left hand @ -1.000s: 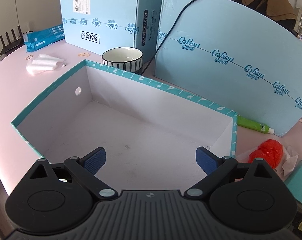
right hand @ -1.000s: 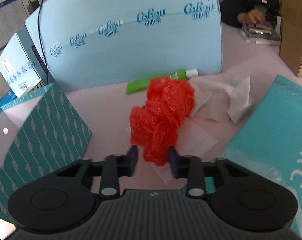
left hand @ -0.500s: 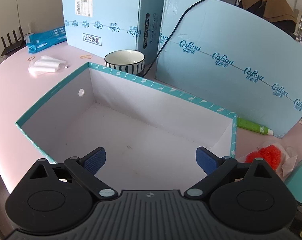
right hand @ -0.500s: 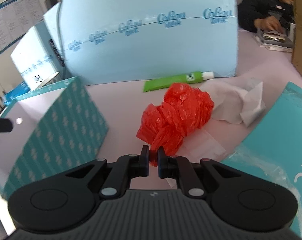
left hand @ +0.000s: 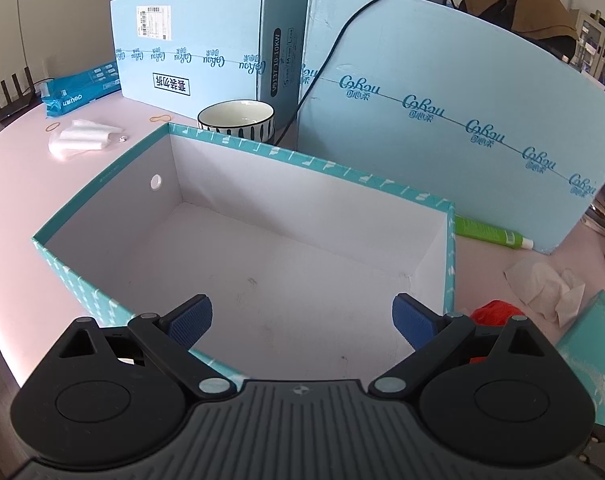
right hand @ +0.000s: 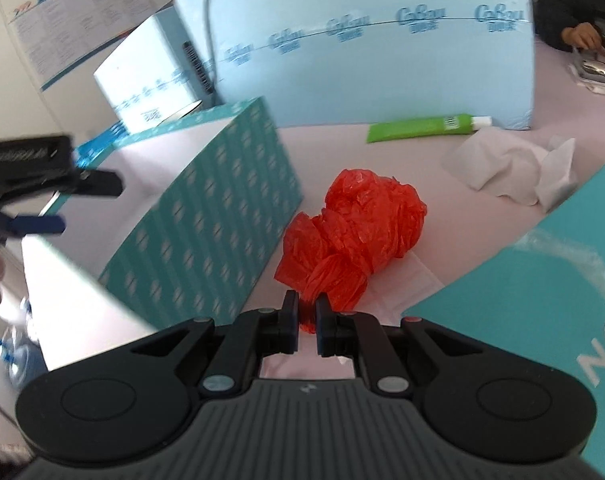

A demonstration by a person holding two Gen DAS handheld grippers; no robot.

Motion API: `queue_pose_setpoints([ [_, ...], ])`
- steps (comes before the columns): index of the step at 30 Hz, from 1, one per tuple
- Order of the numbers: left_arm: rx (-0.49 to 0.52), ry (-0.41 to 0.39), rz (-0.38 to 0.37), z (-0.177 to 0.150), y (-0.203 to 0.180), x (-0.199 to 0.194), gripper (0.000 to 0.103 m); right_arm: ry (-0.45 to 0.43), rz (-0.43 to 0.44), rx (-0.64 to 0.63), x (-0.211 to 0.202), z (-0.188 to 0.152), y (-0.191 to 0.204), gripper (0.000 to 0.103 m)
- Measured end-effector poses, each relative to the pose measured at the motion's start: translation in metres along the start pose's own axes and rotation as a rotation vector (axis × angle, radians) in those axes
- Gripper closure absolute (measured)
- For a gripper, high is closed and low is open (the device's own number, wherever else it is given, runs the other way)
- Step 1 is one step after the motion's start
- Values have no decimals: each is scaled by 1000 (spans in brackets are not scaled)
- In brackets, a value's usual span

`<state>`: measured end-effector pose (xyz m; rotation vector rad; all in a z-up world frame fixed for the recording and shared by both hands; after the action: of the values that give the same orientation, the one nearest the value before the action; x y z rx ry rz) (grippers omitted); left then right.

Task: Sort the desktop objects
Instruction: 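Close the right tool on the red plastic bag, then lift the red bag with the right tool while the left tool approaches it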

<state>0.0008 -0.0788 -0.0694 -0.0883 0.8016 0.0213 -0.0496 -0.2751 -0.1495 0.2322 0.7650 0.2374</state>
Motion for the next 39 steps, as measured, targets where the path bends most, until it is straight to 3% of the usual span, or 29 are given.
queue_pose_setpoints([
  [9,14,-29,20,-14,11,-14,6,28,25,-48,-18,-21,15,93],
  [14,-17,-60,-13,-14,13,-24,6,33,29,-64,-28,-28,18,93],
  [28,15,-110,-81,-18,-9,-39,6,49,16,-60,-53,-48,6,92],
  [39,189,-179,-203,-32,-48,-63,6,87,96,-70,-67,-62,11,91],
])
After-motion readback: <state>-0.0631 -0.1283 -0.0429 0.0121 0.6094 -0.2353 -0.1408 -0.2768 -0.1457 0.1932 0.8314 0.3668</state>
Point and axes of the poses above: each gripper's, at about its wrist camera, not at the fingertips, and x roughly the way its jaws point, y to its left, z to its top, the point moved 7 cm from there along x, roughly the way its jaws point, and after that the axes turned 2 degrees about -y, right-handed, at the moved point
